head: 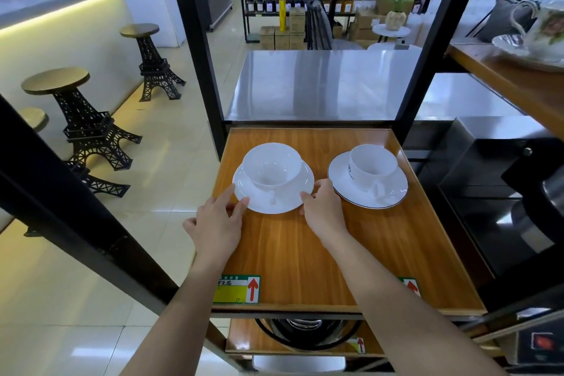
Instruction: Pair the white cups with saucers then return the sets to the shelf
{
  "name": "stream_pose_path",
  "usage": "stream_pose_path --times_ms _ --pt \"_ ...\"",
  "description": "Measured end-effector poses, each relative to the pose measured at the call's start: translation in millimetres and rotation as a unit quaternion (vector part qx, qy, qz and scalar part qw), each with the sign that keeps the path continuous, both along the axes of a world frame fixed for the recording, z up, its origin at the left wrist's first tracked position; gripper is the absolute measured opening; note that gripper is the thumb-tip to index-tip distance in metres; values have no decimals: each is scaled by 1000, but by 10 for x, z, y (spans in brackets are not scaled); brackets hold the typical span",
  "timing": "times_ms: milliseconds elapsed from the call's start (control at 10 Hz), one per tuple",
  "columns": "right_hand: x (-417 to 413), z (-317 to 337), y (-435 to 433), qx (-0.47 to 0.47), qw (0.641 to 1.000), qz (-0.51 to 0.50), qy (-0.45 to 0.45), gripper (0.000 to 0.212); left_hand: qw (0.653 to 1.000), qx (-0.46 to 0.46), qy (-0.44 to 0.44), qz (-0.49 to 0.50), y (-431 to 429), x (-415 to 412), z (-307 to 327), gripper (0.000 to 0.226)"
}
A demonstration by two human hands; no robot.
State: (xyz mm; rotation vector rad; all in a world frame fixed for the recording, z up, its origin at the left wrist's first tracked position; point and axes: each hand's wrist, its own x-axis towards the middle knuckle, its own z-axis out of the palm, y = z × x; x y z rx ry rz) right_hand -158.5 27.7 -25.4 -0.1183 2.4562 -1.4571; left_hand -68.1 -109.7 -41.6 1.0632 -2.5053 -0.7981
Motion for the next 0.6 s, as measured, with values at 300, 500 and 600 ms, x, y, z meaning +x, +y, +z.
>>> stream_pose_path --times_ms 300,500,600 --pt "85 73 134 -5 1000 3 27 45 1000 -4 15 6 49 53 10 48" --pt "208 209 518 31 996 35 82 35 998 4 66 -13 136 145 194 53" --pt "267 368 758 31 994 50 90 29 993 11 113 -35 211 191 353 47"
